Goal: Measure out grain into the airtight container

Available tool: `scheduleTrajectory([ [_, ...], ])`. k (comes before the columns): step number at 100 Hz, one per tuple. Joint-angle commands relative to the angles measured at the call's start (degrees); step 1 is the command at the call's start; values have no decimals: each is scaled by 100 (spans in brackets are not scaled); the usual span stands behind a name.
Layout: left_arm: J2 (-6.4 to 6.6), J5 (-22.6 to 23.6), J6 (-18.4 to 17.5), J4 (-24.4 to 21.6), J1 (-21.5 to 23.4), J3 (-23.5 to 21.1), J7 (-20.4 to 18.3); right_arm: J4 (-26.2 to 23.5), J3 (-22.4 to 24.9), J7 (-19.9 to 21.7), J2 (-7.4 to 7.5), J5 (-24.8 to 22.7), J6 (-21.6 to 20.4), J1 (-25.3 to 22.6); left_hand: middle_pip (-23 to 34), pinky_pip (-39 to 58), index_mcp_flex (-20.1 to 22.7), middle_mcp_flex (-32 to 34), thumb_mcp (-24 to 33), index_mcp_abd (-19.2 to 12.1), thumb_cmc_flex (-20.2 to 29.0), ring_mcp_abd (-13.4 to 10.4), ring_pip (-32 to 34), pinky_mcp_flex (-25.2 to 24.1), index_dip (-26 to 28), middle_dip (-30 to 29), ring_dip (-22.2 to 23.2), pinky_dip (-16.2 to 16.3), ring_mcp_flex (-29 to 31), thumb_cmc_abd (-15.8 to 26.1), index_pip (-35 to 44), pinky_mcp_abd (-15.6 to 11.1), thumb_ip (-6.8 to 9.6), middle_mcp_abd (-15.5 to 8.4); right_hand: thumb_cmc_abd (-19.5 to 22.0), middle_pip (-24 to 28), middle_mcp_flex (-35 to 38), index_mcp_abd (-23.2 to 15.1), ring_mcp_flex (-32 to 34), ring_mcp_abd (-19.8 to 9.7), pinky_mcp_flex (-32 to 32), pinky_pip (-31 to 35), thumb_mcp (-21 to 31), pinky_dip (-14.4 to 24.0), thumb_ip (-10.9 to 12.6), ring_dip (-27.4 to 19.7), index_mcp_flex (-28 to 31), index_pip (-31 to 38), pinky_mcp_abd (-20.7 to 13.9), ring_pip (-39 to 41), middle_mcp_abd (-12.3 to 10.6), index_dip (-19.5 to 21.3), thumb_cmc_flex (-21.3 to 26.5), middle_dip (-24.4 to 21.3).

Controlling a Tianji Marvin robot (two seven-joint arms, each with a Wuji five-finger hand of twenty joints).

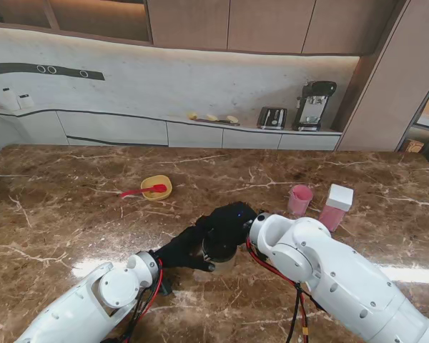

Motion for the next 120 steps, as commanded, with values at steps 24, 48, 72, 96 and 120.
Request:
scheduleTrajectory([
  [24, 22, 46, 103, 194, 126, 56, -72, -317, 464, -116, -37, -480, -156, -507, 75, 1122, 84, -43, 365, -255, 28, 896, 63, 525, 31, -4, 105, 857, -9, 248, 3859, 2332, 128, -174, 233, -1528, -2006, 15, -2376, 35, -2249, -1968, 217, -40, 331, -1203, -1314, -1235, 457, -2567, -177, -453, -754, -1177],
  [48, 26, 59, 110, 189, 132, 55, -76, -698, 652, 1096, 95, -497, -493, -435, 77, 1119, 82, -47, 368, -263, 29, 900, 64, 522, 34, -4, 108, 852, -8, 238, 3859, 2335, 127, -132, -1105, -1792, -2669, -221, -2701, 125, -2187, -2368, -208, 187, 319, -1411, -1506, -1629, 349, -2721, 37, -562, 1606, -1341],
  [72, 26, 54, 108, 195, 126, 71, -82, -332, 209, 1217, 133, -375, -471, -70, 67, 1109, 69, -51, 367, -263, 33, 901, 58, 520, 30, -8, 105, 846, -14, 244, 3848, 2330, 128, -135, -2142, -1146, -2275, -674, -1698, -200, -1486, -1940, 1893, 164, -156, -765, -1080, -1285, 53, -1902, -52, -376, 2639, -1034],
  [96, 31, 60, 132, 182, 131, 64, -96, 8, 14, 638, 79, -259, -409, -13, 58, 1095, 57, -56, 353, -247, 42, 900, 47, 517, 23, -11, 98, 841, -15, 240, 3830, 2333, 129, -128, -1933, -186, -712, -1103, -778, -366, -676, -1097, 2440, 156, -211, -169, 211, -476, -66, -923, -325, -347, 2647, -355],
  [120, 37, 40, 132, 228, 71, 172, -167, 179, -84, 219, 13, -90, -165, -68, 44, 1041, 133, -61, 311, -199, 44, 905, 10, 509, -273, -19, 81, 826, -31, 257, 3488, 2326, 136, -116, -1144, 91, 172, -1066, -87, -295, -156, -386, 1789, -41, -269, -1, 601, 210, -101, -410, -343, -270, 1435, -25],
])
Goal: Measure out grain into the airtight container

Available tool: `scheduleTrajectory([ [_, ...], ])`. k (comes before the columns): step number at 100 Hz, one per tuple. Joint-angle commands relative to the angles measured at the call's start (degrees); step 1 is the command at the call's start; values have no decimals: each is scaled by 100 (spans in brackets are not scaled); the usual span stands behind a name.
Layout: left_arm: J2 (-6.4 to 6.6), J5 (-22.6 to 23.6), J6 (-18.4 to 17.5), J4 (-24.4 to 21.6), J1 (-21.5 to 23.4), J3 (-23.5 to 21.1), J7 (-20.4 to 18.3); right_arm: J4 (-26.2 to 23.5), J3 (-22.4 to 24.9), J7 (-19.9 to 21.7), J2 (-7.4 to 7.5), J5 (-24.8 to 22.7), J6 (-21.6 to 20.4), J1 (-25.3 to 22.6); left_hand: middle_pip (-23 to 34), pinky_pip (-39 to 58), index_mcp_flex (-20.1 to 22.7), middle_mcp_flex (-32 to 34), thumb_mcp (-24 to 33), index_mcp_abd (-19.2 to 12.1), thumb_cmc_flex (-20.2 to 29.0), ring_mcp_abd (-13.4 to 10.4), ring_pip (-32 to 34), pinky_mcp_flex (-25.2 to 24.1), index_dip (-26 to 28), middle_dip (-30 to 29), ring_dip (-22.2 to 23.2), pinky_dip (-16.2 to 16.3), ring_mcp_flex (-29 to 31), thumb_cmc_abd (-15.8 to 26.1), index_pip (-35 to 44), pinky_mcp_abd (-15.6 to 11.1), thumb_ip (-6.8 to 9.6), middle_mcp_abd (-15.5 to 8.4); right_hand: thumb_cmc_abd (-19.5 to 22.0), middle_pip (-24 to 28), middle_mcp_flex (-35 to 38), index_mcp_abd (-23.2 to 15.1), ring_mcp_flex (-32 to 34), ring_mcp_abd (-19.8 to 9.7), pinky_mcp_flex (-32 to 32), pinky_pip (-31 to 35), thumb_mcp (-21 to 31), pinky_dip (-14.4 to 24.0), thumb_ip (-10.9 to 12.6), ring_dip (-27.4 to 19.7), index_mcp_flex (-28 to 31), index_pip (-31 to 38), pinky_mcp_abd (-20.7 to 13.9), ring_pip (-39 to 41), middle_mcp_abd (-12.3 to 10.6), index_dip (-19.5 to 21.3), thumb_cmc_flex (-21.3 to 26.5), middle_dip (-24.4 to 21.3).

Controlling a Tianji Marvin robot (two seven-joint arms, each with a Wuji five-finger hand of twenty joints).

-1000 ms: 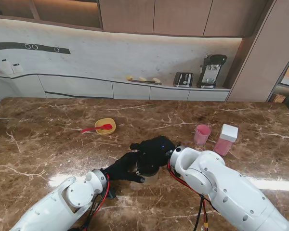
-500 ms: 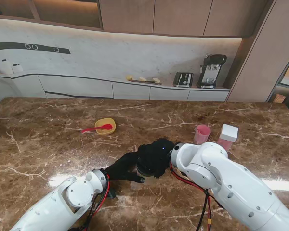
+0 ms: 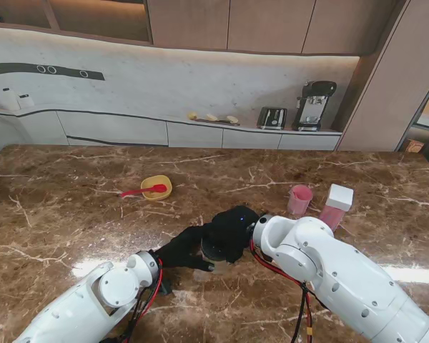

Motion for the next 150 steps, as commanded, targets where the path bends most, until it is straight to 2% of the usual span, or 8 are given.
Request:
scheduleTrajectory([
  [1, 15, 32, 111, 220, 111, 125, -151, 82, -75, 45, -65, 47, 92, -105, 43, 1040, 238, -63, 138, -263, 48, 955, 17, 520, -137, -20, 81, 807, -28, 248, 3571, 2368, 124, -125, 1511, 562, 584, -200, 368, -4, 185, 375, 153, -115, -26, 166, 425, 740, -25, 186, -507, 198, -219, 161],
  [21, 20, 36, 107, 242, 87, 163, -179, 218, -160, -446, -131, -15, 306, -162, 39, 1015, 264, -64, 123, -283, 39, 958, 9, 518, -237, -22, 82, 810, -29, 266, 3501, 2368, 126, -102, 2826, 400, 924, 609, 649, 51, 365, 828, -1728, -256, 429, 119, 55, 389, -37, 311, -527, -98, -1416, -3],
  [61, 4, 34, 78, 294, 68, 162, -139, 7, 88, -491, -125, -239, 255, -381, 59, 1024, 260, -50, 119, -276, 40, 968, 27, 531, -338, -14, 99, 849, -19, 251, 3485, 2386, 131, -116, 3441, -1327, -1500, 836, -1857, 472, -1859, -1175, -1410, -188, 611, -1167, -1527, -771, 612, -2151, -345, -213, -3003, -1160],
  [75, 2, 35, 70, 305, 62, 163, -135, -282, 373, -380, -114, -339, 92, -522, 55, 1044, 246, -59, 113, -260, 40, 974, 31, 531, -353, -16, 102, 865, -24, 247, 3486, 2391, 130, -110, 2952, -1547, -2115, 794, -2616, 415, -2460, -1770, -1373, -176, 619, -1390, -1661, -890, 558, -2417, -252, -132, -2367, -1238],
  [88, 0, 42, 59, 318, 54, 161, -124, -573, 599, 166, -57, -381, -228, -523, 54, 1053, 245, -58, 106, -254, 37, 965, 32, 530, -359, -16, 102, 871, -19, 243, 3493, 2395, 128, -112, 1502, -1486, -2297, 723, -2779, 341, -2509, -2019, -1375, -84, 589, -1382, -1493, -840, 395, -2356, -142, -46, -812, -1181],
  [107, -5, 38, 46, 338, 37, 169, -118, -833, 620, 1023, 48, -364, -604, -319, 40, 1070, 235, -67, 104, -239, 39, 968, 26, 533, -351, -22, 97, 878, -26, 253, 3518, 2395, 128, -118, 1118, -1017, -2552, 413, -2583, 203, -1968, -2014, -1613, 66, 403, -1100, -1610, -694, 55, -1935, -56, 261, 1283, -844],
  [119, -8, 38, 46, 345, 35, 172, -110, -708, 488, 1056, 65, -385, -674, -180, 40, 1077, 229, -61, 94, -245, 37, 960, 26, 530, -343, -19, 96, 879, -24, 250, 3533, 2395, 128, -154, 101, -709, -2593, 108, -2341, 98, -1618, -1759, 789, 14, 13, -899, -1633, -628, -77, -1636, -122, 470, 1060, -720],
  [150, -8, 44, 48, 349, 30, 166, -110, -487, 190, 1066, 84, -471, -697, 52, 37, 1094, 222, -55, 68, -240, 26, 956, 27, 533, -329, -18, 94, 880, -21, 264, 3549, 2395, 126, -229, 38, 87, -2469, -333, -2005, -15, -1168, -1343, 993, -56, -28, -410, -1554, -245, -106, -968, -331, 892, 1209, -148],
])
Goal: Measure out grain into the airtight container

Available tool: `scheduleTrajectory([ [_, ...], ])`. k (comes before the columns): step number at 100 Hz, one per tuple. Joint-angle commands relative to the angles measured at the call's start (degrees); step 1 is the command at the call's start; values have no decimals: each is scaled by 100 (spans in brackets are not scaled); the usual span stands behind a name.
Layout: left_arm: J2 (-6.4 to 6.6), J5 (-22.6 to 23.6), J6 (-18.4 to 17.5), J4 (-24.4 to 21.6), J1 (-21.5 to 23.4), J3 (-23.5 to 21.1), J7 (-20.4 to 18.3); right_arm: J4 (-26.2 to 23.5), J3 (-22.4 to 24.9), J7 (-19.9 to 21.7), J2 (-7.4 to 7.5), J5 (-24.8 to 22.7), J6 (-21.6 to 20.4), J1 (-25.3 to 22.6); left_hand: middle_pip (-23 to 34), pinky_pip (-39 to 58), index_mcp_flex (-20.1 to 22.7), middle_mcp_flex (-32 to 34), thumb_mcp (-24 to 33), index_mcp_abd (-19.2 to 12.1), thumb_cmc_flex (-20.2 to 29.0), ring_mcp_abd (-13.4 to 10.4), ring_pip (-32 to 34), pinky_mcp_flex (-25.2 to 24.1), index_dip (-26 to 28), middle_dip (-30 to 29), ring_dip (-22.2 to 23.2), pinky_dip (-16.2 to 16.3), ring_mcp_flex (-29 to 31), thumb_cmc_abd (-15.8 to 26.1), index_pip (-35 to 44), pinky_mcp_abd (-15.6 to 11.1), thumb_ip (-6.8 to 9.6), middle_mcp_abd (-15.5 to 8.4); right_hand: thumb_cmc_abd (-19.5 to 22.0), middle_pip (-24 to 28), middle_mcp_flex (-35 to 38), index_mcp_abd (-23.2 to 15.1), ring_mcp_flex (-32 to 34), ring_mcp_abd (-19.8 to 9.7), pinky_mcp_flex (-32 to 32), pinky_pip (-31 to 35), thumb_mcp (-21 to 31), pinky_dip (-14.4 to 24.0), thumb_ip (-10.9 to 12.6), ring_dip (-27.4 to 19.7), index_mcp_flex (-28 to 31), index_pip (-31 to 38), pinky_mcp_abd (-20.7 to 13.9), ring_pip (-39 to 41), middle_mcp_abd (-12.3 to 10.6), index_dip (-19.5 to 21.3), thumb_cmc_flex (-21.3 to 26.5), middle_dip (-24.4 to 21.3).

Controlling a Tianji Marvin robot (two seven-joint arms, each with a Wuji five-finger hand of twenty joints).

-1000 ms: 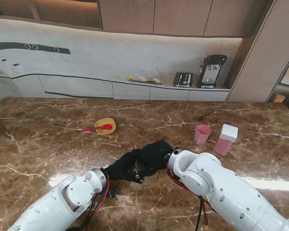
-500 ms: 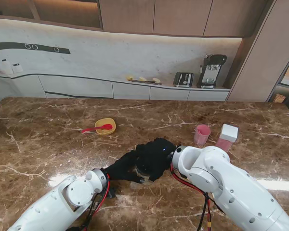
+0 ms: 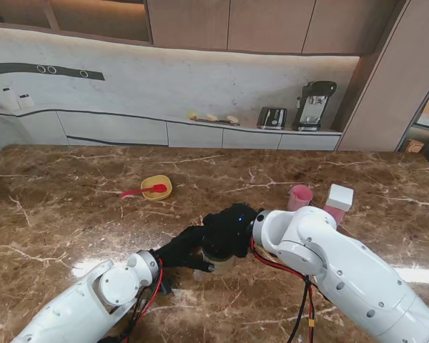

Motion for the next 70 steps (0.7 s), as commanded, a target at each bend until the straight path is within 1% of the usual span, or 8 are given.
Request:
scheduleTrajectory([
  [1, -9, 39, 104, 244, 121, 86, -81, 75, -35, 107, 22, -17, -6, 24, 38, 1095, 146, -52, 72, -414, 30, 1123, 93, 651, -16, -17, 95, 801, 66, 262, 3681, 2548, 126, -156, -240, 156, -39, -137, 140, -91, 87, 203, 218, -36, -207, 184, -59, 97, -34, 134, -104, 178, 169, 173],
  [14, -12, 29, 98, 258, 115, 97, -81, 135, -93, 62, 22, -59, -4, 53, 44, 1104, 150, -49, 68, -424, 30, 1129, 99, 652, -7, -14, 98, 800, 65, 253, 3690, 2560, 124, -158, -197, 422, 122, -232, 247, -164, 220, 358, 226, -42, -201, 431, 150, 285, -88, 476, -176, 392, 177, 458],
  [27, -17, 12, 100, 264, 115, 110, -82, 203, -106, -141, 1, -55, 44, 25, 47, 1099, 145, -49, 64, -428, 27, 1125, 100, 648, -2, -13, 98, 788, 62, 258, 3693, 2558, 124, -156, 56, 792, 547, -365, 599, -287, 534, 711, 124, 11, -192, 815, 630, 507, -160, 1096, -297, 601, 61, 819],
  [37, -21, 7, 95, 269, 112, 121, -74, 261, -128, -288, -17, -18, 98, 15, 47, 1100, 148, -54, 64, -427, 30, 1130, 105, 649, 1, -13, 101, 783, 65, 255, 3695, 2563, 125, -95, 361, 889, 1010, -456, 974, -342, 799, 982, 85, 60, -172, 926, 1150, 701, -226, 1336, -338, 662, -40, 900],
  [46, -22, 4, 90, 276, 106, 133, -75, 299, -155, -374, -29, 24, 155, 3, 51, 1095, 143, -48, 59, -422, 27, 1131, 101, 646, 1, -12, 99, 775, 61, 266, 3690, 2562, 125, -133, 490, 936, 1338, -452, 1229, -339, 970, 1174, 11, 86, -177, 969, 1333, 803, -256, 1447, -361, 675, -169, 933],
  [58, -25, -5, 91, 279, 103, 140, -77, 332, -179, -486, -45, 42, 261, -30, 49, 1093, 141, -55, 50, -424, 25, 1129, 103, 646, 1, -13, 100, 771, 65, 265, 3687, 2564, 125, -98, 674, 925, 1860, -333, 1589, -288, 1190, 1500, -249, 9, -241, 1047, 1535, 977, -242, 1617, -356, 581, -610, 970],
  [61, -24, -6, 92, 279, 103, 141, -79, 339, -186, -493, -48, 61, 286, -33, 49, 1093, 140, -49, 48, -423, 26, 1135, 103, 646, 0, -13, 100, 770, 64, 273, 3685, 2562, 126, -147, 695, 892, 1960, -294, 1660, -284, 1222, 1581, -320, -18, -263, 1064, 1546, 997, -248, 1656, -363, 533, -716, 950],
  [70, -23, -6, 93, 277, 103, 141, -82, 360, -205, -562, -63, 87, 422, -67, 46, 1090, 139, -57, 37, -419, 31, 1135, 101, 644, 0, -15, 99, 766, 63, 280, 3682, 2565, 128, -90, 961, 932, 2367, -31, 2038, -251, 1490, 1912, -568, -26, -254, 1118, 1638, 1069, -262, 1844, -340, 422, -1134, 928],
])
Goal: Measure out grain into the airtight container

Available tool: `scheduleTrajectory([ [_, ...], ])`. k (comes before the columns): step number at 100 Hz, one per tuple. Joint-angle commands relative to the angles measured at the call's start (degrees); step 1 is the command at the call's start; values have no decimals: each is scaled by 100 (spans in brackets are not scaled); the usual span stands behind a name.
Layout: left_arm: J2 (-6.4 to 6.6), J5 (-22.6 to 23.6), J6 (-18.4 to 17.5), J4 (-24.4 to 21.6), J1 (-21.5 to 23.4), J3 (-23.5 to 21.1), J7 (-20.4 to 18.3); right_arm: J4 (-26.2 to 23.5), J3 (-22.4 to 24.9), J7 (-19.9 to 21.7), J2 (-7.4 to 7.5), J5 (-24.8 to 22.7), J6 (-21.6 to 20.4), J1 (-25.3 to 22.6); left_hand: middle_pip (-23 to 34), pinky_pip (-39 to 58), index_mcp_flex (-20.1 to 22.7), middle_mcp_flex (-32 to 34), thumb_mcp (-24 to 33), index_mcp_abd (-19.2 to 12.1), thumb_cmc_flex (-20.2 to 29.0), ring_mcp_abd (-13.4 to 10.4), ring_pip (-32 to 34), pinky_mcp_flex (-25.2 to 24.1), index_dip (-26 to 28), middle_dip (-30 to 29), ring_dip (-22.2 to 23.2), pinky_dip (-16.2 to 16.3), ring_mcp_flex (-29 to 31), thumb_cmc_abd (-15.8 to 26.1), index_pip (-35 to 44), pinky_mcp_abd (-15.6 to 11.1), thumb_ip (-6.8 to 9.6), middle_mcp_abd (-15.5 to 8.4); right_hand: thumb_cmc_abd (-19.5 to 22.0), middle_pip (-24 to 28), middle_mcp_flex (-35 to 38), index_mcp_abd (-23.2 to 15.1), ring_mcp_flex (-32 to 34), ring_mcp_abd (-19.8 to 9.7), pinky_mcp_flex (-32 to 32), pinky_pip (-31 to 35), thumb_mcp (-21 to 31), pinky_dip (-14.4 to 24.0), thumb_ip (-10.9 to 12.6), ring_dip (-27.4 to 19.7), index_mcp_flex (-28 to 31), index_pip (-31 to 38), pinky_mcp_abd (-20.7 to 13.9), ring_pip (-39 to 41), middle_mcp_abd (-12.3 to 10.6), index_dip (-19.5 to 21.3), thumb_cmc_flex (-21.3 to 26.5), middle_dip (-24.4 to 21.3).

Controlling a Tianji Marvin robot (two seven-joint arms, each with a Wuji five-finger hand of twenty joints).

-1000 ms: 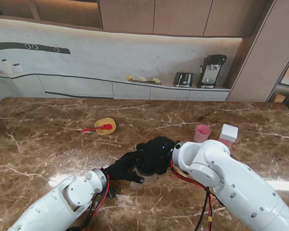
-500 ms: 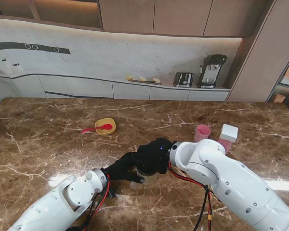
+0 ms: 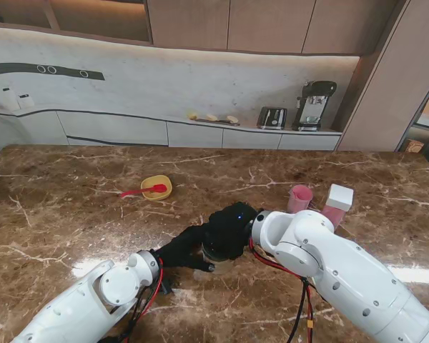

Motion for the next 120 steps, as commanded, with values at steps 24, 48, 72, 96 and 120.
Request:
scheduleTrajectory([
  [24, -16, 23, 105, 241, 140, 98, -104, 126, -103, -300, -86, -47, 468, -240, 50, 1090, 145, -46, 11, -390, 41, 1157, 98, 665, 2, -14, 97, 763, 65, 293, 3681, 2604, 136, -120, 2042, 453, 1284, 901, 1040, 99, 731, 1072, -2009, -254, 452, 28, 281, 609, -146, 410, -507, -552, -1179, 0],
  [48, -10, 25, 110, 235, 154, 85, -113, -54, 91, -428, -105, -227, 569, -465, 45, 1092, 135, -50, -6, -394, 48, 1155, 93, 662, -3, -18, 93, 762, 63, 289, 3669, 2599, 140, -118, 2777, -604, 538, 1058, 472, 322, 125, 576, -1302, -337, 674, -428, -425, 23, 95, -554, -395, -909, -2929, -788],
  [72, -11, 25, 103, 240, 153, 85, -108, -515, 510, -425, -106, -698, 392, -738, 45, 1100, 134, -49, -7, -409, 37, 1151, 98, 669, -2, -18, 94, 764, 67, 282, 3667, 2598, 138, -134, 2229, -1787, -1067, 843, -1541, 537, -1842, -1218, -1398, -151, 710, -1490, -1100, -697, 768, -2639, -250, -991, -2025, -1471],
  [96, -14, 39, 105, 241, 151, 85, -93, -671, 474, 610, 5, -610, -256, -404, 52, 1116, 117, -46, -1, -355, 24, 1154, 106, 667, -2, -14, 99, 769, 69, 272, 3664, 2606, 132, -127, 646, -1688, -1822, 298, -2002, 501, -1787, -1765, -1214, -79, 495, -1585, -1198, -904, 521, -2641, -54, -1047, 1179, -1427],
  [120, -12, 39, 111, 242, 155, 73, -95, -376, 151, 801, 54, -399, -345, -90, 60, 1139, 115, -43, -8, -351, 19, 1159, 123, 671, -5, -11, 107, 777, 78, 266, 3656, 2616, 128, -128, -147, -1094, -2129, -17, -1851, 284, -1385, -1594, 828, -93, 76, -1224, -1527, -689, 195, -2136, -100, -549, 1144, -1067],
])
